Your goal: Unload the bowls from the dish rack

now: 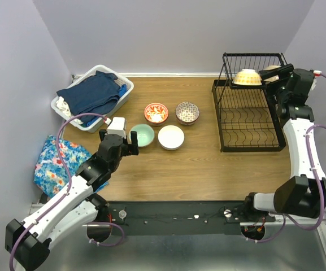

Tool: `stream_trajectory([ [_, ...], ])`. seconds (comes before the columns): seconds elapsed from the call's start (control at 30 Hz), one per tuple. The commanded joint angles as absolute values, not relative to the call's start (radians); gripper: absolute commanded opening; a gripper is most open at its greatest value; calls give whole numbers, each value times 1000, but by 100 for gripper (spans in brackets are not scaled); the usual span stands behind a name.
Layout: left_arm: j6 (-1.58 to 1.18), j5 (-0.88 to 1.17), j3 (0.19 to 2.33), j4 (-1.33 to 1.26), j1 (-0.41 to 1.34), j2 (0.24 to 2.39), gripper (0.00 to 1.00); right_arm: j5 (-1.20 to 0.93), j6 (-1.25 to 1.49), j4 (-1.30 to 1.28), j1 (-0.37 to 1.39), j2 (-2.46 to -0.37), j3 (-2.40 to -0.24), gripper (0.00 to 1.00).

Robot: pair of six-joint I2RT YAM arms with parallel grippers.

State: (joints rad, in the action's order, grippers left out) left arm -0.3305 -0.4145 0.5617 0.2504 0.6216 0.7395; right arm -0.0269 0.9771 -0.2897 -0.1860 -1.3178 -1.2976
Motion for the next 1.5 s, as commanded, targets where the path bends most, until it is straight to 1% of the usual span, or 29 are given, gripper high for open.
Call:
stream_trajectory([
  [0.0, -321, -417, 583, 230, 617, 755, 99, -121, 1066, -192, -196, -1338, -1261, 92],
  [0.3, -319, -407, 589, 230, 617, 773, 99, -253, 1155, -71, -196, -1384, -1215, 88],
  [0.53, -321, -399, 587, 227, 617, 775, 99, -313, 1215, 26, -196, -1419, -1204, 85],
  [1.03, -322, -377, 584, 219, 617, 784, 99, -296, 1387, 218, -196, -1427, -1092, 79],
  [1.13, -324, -374, 586, 221, 617, 787, 99, -278, 1405, 258, -195, -1419, -1072, 76],
  [1.4, -324, -365, 586, 218, 617, 792, 99, -245, 1411, 282, -195, -1411, -1066, 72],
  [1.47, -324, -364, 586, 218, 617, 793, 99, -245, 1417, 297, -195, -1417, -1057, 70],
])
